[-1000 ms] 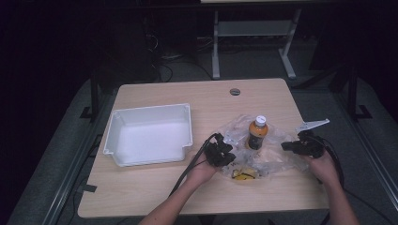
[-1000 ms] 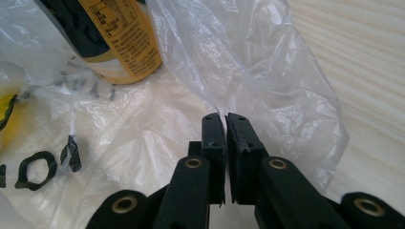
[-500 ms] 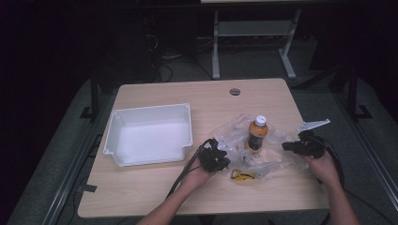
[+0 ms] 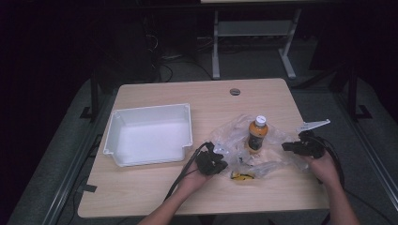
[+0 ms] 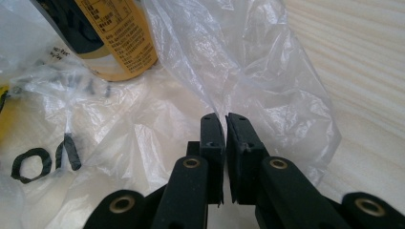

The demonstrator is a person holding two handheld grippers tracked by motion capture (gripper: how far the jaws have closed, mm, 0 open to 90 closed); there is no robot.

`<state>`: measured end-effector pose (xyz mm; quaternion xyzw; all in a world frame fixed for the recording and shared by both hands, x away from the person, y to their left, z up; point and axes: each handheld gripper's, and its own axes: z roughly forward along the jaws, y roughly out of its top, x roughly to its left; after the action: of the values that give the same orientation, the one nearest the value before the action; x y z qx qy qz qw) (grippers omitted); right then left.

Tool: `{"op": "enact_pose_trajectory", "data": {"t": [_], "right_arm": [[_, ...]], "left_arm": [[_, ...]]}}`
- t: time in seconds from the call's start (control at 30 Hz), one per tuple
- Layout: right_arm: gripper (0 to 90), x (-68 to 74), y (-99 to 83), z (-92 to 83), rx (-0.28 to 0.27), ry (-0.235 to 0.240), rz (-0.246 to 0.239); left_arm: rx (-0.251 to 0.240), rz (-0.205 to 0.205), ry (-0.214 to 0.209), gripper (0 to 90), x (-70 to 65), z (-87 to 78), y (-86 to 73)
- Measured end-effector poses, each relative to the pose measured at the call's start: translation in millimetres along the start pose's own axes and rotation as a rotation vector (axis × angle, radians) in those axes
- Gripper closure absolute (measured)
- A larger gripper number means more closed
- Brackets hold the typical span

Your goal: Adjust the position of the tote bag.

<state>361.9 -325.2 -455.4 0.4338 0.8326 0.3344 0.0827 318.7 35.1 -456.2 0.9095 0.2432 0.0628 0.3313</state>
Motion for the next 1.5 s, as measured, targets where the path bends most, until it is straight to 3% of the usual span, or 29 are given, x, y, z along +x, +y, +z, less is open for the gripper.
{"op": "enact_pose_trajectory", "data": {"t": [0.53, 0.9, 1.3, 1.5], "right_arm": [[83.1, 0.2, -0.9, 1.7, 0.004, 0.000, 0.005], [77.4, 0.3, -1.2, -1.9, -0.023, -0.002, 0.020], [48.4, 4.4, -0.3, -20.8, -0.120, 0.005, 0.022], [38.4, 11.5, 1.3, -30.3, -0.151, 0.016, -0.011]], "left_arm": [[-0.010, -0.018, -0.015, 86.2, 0.5, -0.2, -8.5], [-0.069, -0.045, -0.046, 70.1, 1.0, -14.1, -7.2], [-0.107, -0.060, -0.044, 58.1, 0.2, -38.2, -14.0], [-0.127, -0.051, -0.038, 55.2, 1.2, -51.7, -17.1]]}}
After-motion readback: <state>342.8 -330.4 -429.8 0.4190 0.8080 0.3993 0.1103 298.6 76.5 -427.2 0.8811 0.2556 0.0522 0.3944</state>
